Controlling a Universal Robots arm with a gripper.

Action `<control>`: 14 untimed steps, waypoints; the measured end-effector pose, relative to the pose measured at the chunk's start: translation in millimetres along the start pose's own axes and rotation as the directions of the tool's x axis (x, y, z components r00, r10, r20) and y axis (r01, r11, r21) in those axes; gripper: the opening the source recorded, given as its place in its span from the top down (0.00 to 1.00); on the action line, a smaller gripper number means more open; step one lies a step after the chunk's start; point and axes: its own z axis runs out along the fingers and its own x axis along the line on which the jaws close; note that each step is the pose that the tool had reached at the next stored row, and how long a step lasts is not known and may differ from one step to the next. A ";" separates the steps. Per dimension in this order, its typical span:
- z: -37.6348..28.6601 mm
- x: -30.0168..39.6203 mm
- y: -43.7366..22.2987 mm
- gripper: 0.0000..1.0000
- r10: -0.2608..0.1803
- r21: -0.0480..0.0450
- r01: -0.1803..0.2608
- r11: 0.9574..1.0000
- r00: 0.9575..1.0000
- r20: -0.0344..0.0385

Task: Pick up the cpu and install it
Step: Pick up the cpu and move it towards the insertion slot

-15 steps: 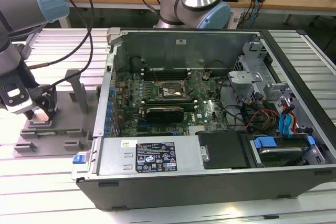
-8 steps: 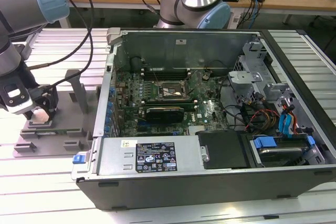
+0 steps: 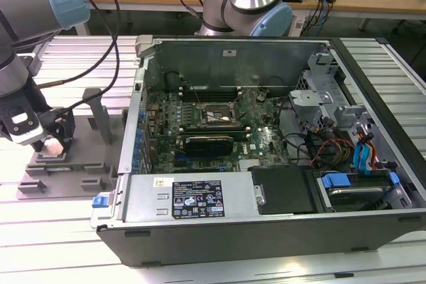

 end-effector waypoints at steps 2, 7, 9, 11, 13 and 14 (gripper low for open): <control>0.8 0.0 0.0 0.38 0.000 0.000 0.000 1.000 1.000 0.000; 3.0 0.1 -0.1 0.38 0.000 0.000 0.000 1.000 1.000 0.000; 3.1 0.1 0.0 0.38 0.000 0.000 0.000 1.000 1.000 0.000; 3.1 0.1 0.0 0.38 0.000 0.000 0.000 1.000 1.000 0.000; 3.1 0.1 -0.1 0.40 0.000 0.000 0.000 1.000 1.000 0.000; 3.2 0.1 0.0 0.45 0.000 0.000 0.000 1.000 1.000 0.000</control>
